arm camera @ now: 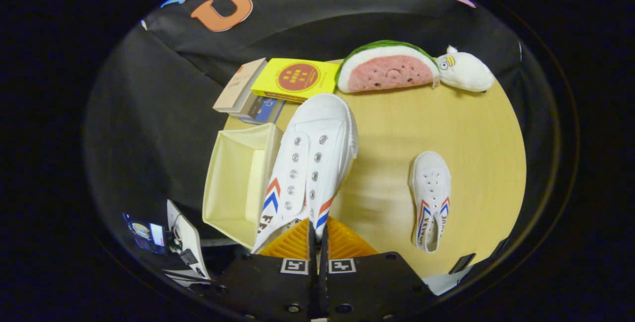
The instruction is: Open the storage box then place both shoes into the box .Put the left shoe in first, then the right shoe, with the right side of both shoes facing outward in a uniform manner.
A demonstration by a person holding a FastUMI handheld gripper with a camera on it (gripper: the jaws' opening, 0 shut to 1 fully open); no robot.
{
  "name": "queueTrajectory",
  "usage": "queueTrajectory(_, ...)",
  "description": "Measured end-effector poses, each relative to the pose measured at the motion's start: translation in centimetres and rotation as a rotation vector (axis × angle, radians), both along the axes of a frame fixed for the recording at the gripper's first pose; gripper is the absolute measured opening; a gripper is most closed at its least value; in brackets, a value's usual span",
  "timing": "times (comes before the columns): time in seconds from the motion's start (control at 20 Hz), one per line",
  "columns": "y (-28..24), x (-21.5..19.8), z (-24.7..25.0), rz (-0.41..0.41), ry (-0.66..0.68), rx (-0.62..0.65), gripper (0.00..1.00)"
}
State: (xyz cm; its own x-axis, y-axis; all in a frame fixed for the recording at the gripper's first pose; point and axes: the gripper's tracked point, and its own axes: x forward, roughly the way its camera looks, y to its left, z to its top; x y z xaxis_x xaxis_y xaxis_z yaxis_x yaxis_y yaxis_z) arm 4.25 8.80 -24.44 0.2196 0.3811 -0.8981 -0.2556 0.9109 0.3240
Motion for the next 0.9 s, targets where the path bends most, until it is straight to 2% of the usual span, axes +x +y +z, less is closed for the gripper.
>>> queueTrajectory(0.35,9.2,-1.6,0.0,0.025,0.009,-0.027,0.0)
queueTrajectory(0.7,18.4,-3.8,-4.4,0.032,0.015,-0.032,0.0)
queueTrajectory(0.9,20.3,-2.9,-6.8,0.059,-0.063,-0.084,0.0)
